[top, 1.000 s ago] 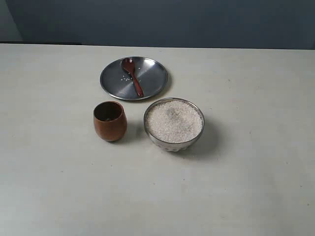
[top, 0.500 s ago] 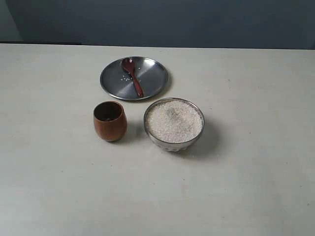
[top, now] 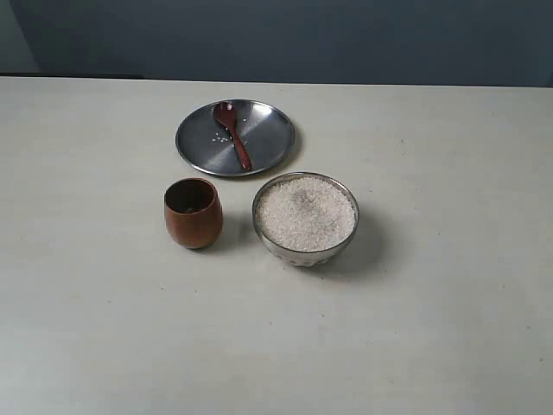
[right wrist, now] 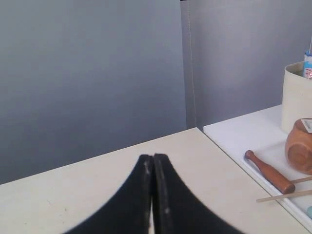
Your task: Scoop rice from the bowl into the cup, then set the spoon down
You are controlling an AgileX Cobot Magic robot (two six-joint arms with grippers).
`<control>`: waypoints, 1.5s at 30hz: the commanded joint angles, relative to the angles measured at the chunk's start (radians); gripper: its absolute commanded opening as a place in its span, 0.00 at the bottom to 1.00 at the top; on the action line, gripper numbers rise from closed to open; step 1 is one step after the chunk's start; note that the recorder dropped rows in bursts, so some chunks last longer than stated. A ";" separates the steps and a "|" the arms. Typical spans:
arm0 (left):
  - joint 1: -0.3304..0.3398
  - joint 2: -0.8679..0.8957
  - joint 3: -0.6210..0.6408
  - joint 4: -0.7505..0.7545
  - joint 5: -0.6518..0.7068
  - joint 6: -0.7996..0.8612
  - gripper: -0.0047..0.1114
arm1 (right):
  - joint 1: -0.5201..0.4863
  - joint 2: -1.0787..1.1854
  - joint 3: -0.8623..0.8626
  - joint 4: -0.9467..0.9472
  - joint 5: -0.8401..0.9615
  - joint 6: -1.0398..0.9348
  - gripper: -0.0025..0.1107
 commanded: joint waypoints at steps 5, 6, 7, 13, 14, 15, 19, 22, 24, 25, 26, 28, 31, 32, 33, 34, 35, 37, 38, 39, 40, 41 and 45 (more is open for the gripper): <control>0.002 0.006 -0.005 0.002 -0.002 -0.006 0.04 | -0.007 -0.005 0.004 -0.005 -0.005 0.000 0.03; 0.002 0.006 -0.005 0.002 -0.002 -0.006 0.04 | -0.007 -0.005 0.004 -0.005 -0.009 0.000 0.03; 0.002 0.006 -0.005 0.002 -0.002 -0.006 0.04 | -0.007 -0.005 0.004 -0.001 -0.012 0.000 0.03; 0.002 0.006 -0.005 0.002 -0.002 -0.006 0.04 | -0.007 -0.005 0.036 -0.007 -0.026 -0.027 0.03; 0.002 0.006 -0.005 0.002 -0.002 -0.006 0.04 | -0.007 -0.005 0.058 -0.006 -0.044 -0.027 0.03; 0.002 0.006 -0.005 0.002 -0.002 -0.006 0.04 | -0.007 -0.005 0.080 -0.010 -0.072 -0.027 0.03; 0.002 0.006 -0.005 0.002 -0.002 -0.006 0.04 | -0.007 -0.005 0.205 -0.044 -0.218 -0.027 0.03; 0.002 0.006 -0.005 0.002 -0.002 -0.006 0.04 | -0.007 -0.009 0.272 -0.081 -0.304 -0.027 0.03; 0.002 0.006 -0.005 0.002 -0.002 -0.006 0.04 | -0.007 -0.020 0.299 -0.081 -0.340 -0.027 0.03; 0.002 0.006 -0.005 0.002 -0.002 -0.006 0.04 | -0.007 -0.031 0.311 -0.081 -0.362 -0.027 0.03; 0.002 0.006 -0.005 0.002 -0.002 -0.006 0.04 | -0.007 -0.037 0.315 -0.081 -0.385 -0.027 0.03; 0.002 0.006 -0.005 0.002 -0.002 -0.006 0.04 | -0.007 -0.053 0.318 -0.055 -0.421 -0.023 0.03; 0.002 0.006 -0.005 0.002 -0.002 -0.006 0.04 | -0.007 -0.067 0.318 -0.003 -0.469 -0.020 0.03; 0.002 0.006 -0.005 0.002 -0.002 -0.006 0.04 | -0.007 -0.069 0.318 0.006 -0.482 -0.020 0.03; 0.002 0.006 -0.005 0.002 -0.002 -0.006 0.04 | -0.007 -0.074 0.318 0.008 -0.501 -0.020 0.03; 0.002 0.006 -0.005 0.002 -0.002 -0.006 0.04 | -0.007 -0.081 0.318 0.008 -0.512 -0.020 0.03; 0.002 0.006 -0.005 0.002 -0.002 -0.006 0.04 | -0.007 -0.086 0.318 0.008 -0.513 -0.020 0.03; 0.002 0.006 -0.005 0.002 -0.002 -0.006 0.04 | -0.007 -0.096 0.318 0.013 -0.513 -0.020 0.03; 0.002 0.006 -0.005 0.002 -0.002 -0.006 0.04 | -0.007 -0.098 0.318 0.013 -0.513 -0.020 0.03; 0.002 0.006 -0.005 0.002 -0.002 -0.006 0.04 | -0.007 -0.098 0.318 0.013 -0.513 -0.020 0.03; 0.002 0.006 -0.005 0.002 -0.002 -0.006 0.04 | -0.007 -0.098 0.318 0.013 -0.510 -0.020 0.03; 0.002 0.006 -0.005 0.002 -0.002 -0.006 0.04 | -0.007 -0.098 0.319 0.013 -0.509 -0.020 0.03; 0.002 0.006 -0.005 0.002 -0.002 -0.006 0.04 | -0.007 -0.098 0.319 0.017 -0.475 -0.020 0.03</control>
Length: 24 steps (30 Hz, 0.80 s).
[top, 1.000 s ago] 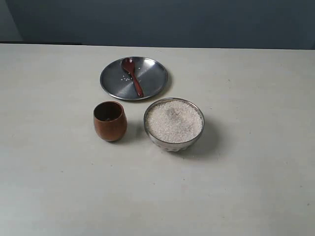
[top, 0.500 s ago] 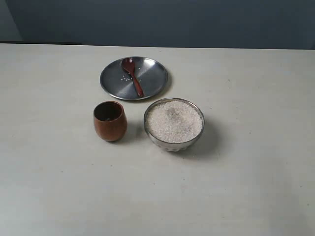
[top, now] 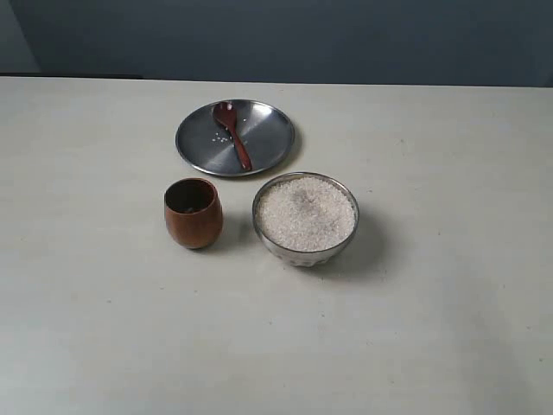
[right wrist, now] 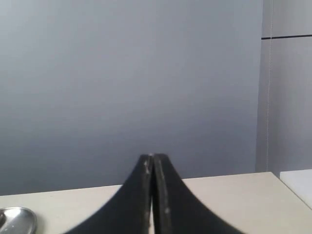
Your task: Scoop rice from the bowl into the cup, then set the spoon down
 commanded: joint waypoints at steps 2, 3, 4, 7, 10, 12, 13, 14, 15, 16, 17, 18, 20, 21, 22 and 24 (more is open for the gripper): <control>0.002 0.006 -0.005 0.002 -0.002 -0.006 0.04 | -0.007 -0.005 0.006 0.029 0.048 -0.001 0.03; 0.002 0.006 -0.005 0.002 -0.002 -0.006 0.04 | -0.007 -0.005 0.006 0.045 0.061 -0.001 0.03; 0.002 0.006 -0.005 0.002 -0.002 -0.006 0.04 | -0.007 -0.005 0.006 0.069 0.074 -0.001 0.03; 0.002 0.006 -0.005 0.002 -0.002 -0.006 0.04 | -0.007 -0.005 0.006 0.130 0.117 -0.001 0.03; 0.002 0.006 -0.005 0.002 -0.002 -0.006 0.04 | -0.007 -0.005 0.006 0.190 0.141 -0.041 0.03; 0.002 0.006 -0.005 0.002 -0.002 -0.006 0.04 | -0.007 -0.005 0.006 0.272 0.145 -0.166 0.03; 0.002 0.006 -0.005 0.002 -0.002 -0.006 0.04 | -0.007 -0.005 0.008 0.322 0.148 -0.258 0.03; 0.002 0.006 -0.005 0.002 -0.002 -0.006 0.04 | -0.007 -0.005 0.013 0.370 0.145 -0.352 0.03; 0.002 0.006 -0.005 0.002 -0.002 -0.006 0.04 | -0.007 -0.005 0.020 0.402 0.139 -0.437 0.03; 0.002 0.006 -0.005 0.002 -0.002 -0.006 0.04 | -0.007 -0.005 0.032 0.433 0.132 -0.502 0.03; 0.002 0.006 -0.005 0.002 -0.002 -0.006 0.04 | -0.007 -0.005 0.046 0.459 0.124 -0.552 0.03; 0.002 0.006 -0.005 0.002 -0.002 -0.006 0.04 | -0.007 -0.005 0.061 0.484 0.122 -0.578 0.03; 0.002 0.006 -0.005 0.002 -0.002 -0.006 0.04 | -0.007 -0.005 0.093 0.511 0.117 -0.596 0.03; 0.002 0.006 -0.005 0.002 -0.002 -0.006 0.04 | -0.007 -0.005 0.107 0.513 0.108 -0.596 0.03; 0.002 0.006 -0.005 0.002 -0.002 -0.006 0.04 | -0.007 -0.005 0.123 0.513 0.095 -0.596 0.03; 0.002 0.006 -0.005 0.002 -0.002 -0.006 0.04 | -0.007 -0.005 0.150 0.489 0.069 -0.596 0.03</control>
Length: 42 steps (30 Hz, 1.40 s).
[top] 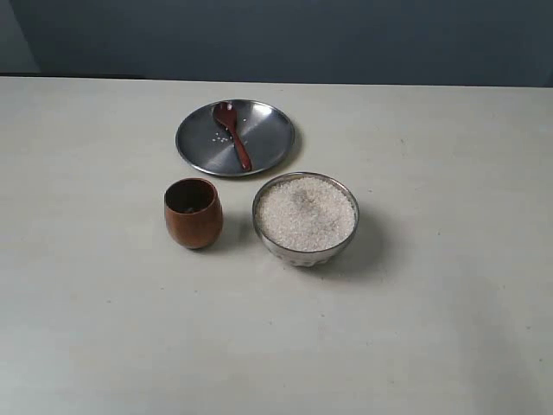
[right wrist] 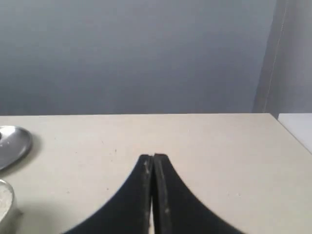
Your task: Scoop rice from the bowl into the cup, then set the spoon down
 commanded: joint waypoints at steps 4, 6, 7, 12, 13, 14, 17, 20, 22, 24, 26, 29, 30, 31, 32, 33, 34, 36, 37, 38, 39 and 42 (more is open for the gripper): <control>0.002 0.006 -0.005 0.002 -0.002 -0.006 0.04 | -0.007 -0.003 0.083 -0.068 -0.072 -0.029 0.03; 0.002 0.006 -0.005 0.002 -0.002 -0.006 0.04 | -0.007 -0.003 0.112 -0.068 -0.075 -0.029 0.03; 0.002 0.006 -0.005 0.002 -0.002 -0.006 0.04 | -0.007 -0.003 0.128 -0.068 -0.075 -0.029 0.03; 0.002 0.006 -0.005 0.002 -0.002 -0.006 0.04 | -0.007 -0.003 0.187 -0.088 -0.075 -0.029 0.03; 0.002 0.006 -0.005 0.002 -0.002 -0.006 0.04 | -0.007 -0.003 0.195 -0.088 -0.075 -0.029 0.03; 0.002 0.006 -0.005 0.002 -0.002 -0.006 0.04 | -0.007 -0.003 0.197 -0.071 -0.073 -0.027 0.03; 0.002 0.006 -0.005 0.002 -0.002 -0.006 0.04 | -0.007 -0.003 0.197 -0.067 -0.020 -0.025 0.03; 0.002 0.006 -0.005 0.002 -0.002 -0.006 0.04 | -0.007 -0.003 0.197 -0.067 0.023 -0.025 0.03; 0.002 0.006 -0.005 0.002 -0.002 -0.006 0.04 | -0.007 -0.003 0.197 -0.065 0.023 -0.025 0.03; 0.002 0.006 -0.005 0.002 -0.002 -0.006 0.04 | -0.007 -0.003 0.197 -0.016 0.022 -0.024 0.03; 0.002 0.006 -0.005 0.002 -0.002 -0.006 0.04 | -0.007 -0.003 0.197 -0.016 0.020 -0.024 0.03; 0.002 0.006 -0.005 0.002 -0.002 -0.006 0.04 | -0.007 -0.011 0.197 -0.016 0.022 -0.024 0.03; 0.002 0.006 -0.005 0.002 -0.002 -0.006 0.04 | -0.007 -0.011 0.197 -0.016 0.022 -0.024 0.03; 0.002 0.006 -0.005 0.002 -0.002 -0.006 0.04 | -0.007 -0.011 0.197 -0.016 0.022 -0.024 0.03; 0.002 0.006 -0.005 0.002 -0.002 -0.006 0.04 | -0.007 -0.011 0.197 -0.016 0.022 -0.024 0.03; 0.002 0.006 -0.005 0.002 -0.002 -0.006 0.04 | -0.007 -0.011 0.197 -0.016 0.022 -0.024 0.03; 0.002 0.006 -0.005 0.002 -0.002 -0.006 0.04 | -0.007 -0.011 0.197 -0.016 0.022 -0.024 0.03; 0.002 0.006 -0.005 0.002 -0.002 -0.006 0.04 | -0.007 -0.011 0.197 -0.016 0.022 -0.024 0.03; 0.002 0.006 -0.005 0.002 -0.002 -0.006 0.04 | -0.007 -0.011 0.197 -0.016 0.022 -0.024 0.03; 0.002 0.006 -0.005 0.002 -0.002 -0.006 0.04 | -0.007 -0.011 0.197 -0.016 0.022 -0.024 0.03; 0.002 0.006 -0.005 0.002 -0.002 -0.006 0.04 | -0.007 -0.010 0.197 -0.012 0.022 -0.024 0.03; 0.002 0.006 -0.005 0.002 -0.002 -0.006 0.04 | -0.007 -0.010 0.197 -0.004 -0.035 -0.024 0.03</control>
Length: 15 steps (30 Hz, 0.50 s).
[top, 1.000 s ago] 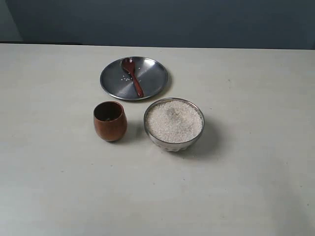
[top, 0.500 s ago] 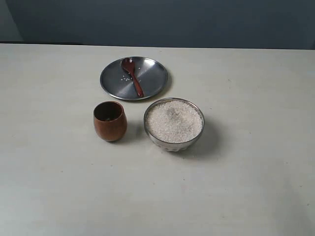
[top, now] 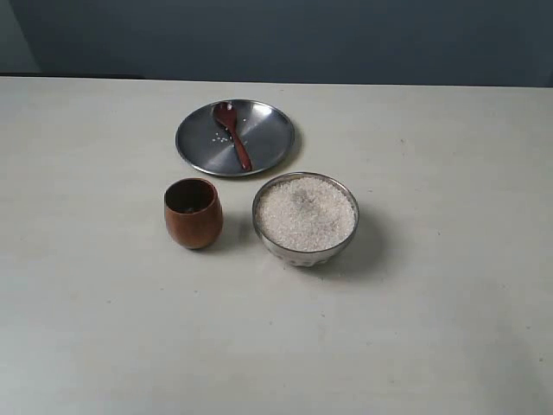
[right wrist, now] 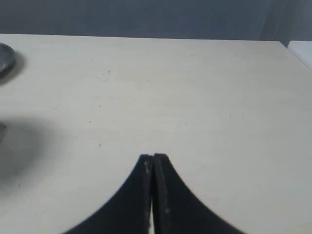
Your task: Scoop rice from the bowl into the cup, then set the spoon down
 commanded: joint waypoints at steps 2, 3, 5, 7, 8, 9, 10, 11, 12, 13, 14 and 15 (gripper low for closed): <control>0.002 0.006 -0.005 0.002 -0.002 -0.006 0.04 | -0.007 -0.004 -0.002 -0.011 -0.072 -0.006 0.03; 0.002 0.006 -0.005 0.002 -0.002 -0.006 0.04 | -0.007 -0.004 -0.015 -0.007 -0.074 -0.006 0.03; 0.002 0.006 -0.005 0.002 -0.002 -0.006 0.04 | -0.007 -0.004 -0.031 0.010 -0.077 -0.006 0.03; 0.002 0.006 -0.005 0.002 -0.002 -0.006 0.04 | -0.007 -0.004 -0.030 0.010 -0.072 -0.004 0.03; 0.002 0.006 -0.005 0.002 -0.002 -0.006 0.04 | -0.007 -0.004 -0.030 0.014 -0.070 -0.004 0.03; 0.002 0.006 -0.005 0.002 -0.002 -0.006 0.04 | -0.007 -0.004 -0.030 0.015 -0.050 -0.004 0.03; 0.002 0.006 -0.005 0.002 -0.002 -0.006 0.04 | -0.007 -0.004 -0.030 0.021 -0.029 -0.004 0.03; 0.002 0.006 -0.005 0.004 -0.002 -0.006 0.04 | -0.007 -0.004 -0.030 0.054 0.007 -0.006 0.03; 0.002 0.006 -0.005 0.004 -0.002 -0.006 0.04 | -0.007 -0.004 -0.030 0.060 0.009 -0.012 0.03; 0.002 0.006 -0.005 0.004 -0.002 -0.006 0.04 | -0.007 -0.004 -0.030 0.079 0.004 -0.027 0.03; 0.002 0.006 -0.005 0.004 -0.002 -0.006 0.04 | -0.007 -0.004 -0.030 0.090 0.004 -0.043 0.03; 0.002 0.006 -0.005 0.004 -0.002 -0.006 0.04 | -0.007 -0.004 -0.030 0.101 0.004 -0.067 0.03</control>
